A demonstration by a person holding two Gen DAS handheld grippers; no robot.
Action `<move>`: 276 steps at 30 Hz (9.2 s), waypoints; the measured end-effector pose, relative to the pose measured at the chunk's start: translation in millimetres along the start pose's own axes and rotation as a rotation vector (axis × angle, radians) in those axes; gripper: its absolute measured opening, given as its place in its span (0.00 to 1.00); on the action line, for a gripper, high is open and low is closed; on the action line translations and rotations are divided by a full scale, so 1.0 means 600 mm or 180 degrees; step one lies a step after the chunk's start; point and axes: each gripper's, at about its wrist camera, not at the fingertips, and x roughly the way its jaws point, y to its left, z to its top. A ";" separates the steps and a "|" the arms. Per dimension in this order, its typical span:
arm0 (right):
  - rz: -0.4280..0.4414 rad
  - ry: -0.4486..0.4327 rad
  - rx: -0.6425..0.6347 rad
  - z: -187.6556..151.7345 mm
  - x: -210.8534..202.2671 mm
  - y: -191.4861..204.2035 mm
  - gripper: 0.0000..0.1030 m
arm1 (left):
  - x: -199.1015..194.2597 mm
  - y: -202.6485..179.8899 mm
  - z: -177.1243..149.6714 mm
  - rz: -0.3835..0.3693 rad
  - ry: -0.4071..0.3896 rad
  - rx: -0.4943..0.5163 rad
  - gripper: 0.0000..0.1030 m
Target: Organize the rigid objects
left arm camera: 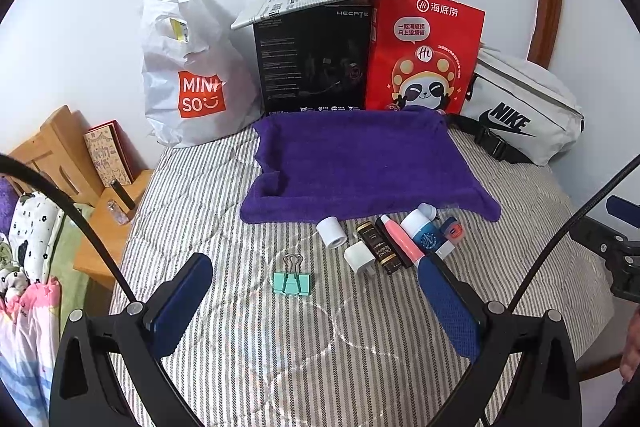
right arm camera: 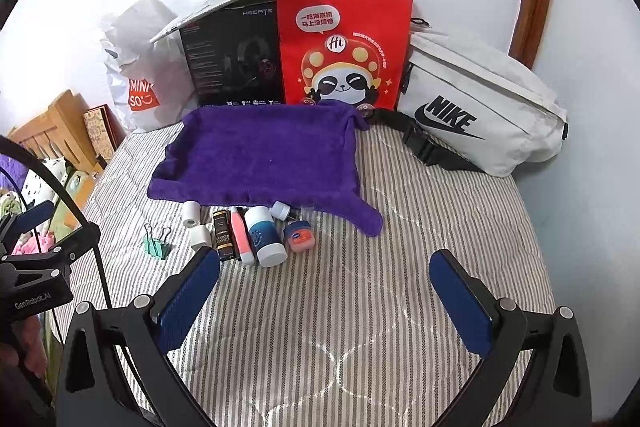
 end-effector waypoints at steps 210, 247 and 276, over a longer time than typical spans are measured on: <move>0.0400 0.0648 -0.0458 0.214 0.513 0.019 0.64 | 0.319 0.146 0.094 -0.0669 0.0186 -0.0375 0.38; 0.0475 0.0075 -0.0118 0.074 0.245 -0.021 0.69 | 0.511 0.018 0.195 -0.0331 0.0656 0.0267 0.61; 0.0699 0.0281 -0.0196 0.006 0.228 -0.003 0.71 | 0.312 0.018 0.029 -0.0580 0.0751 0.0051 0.62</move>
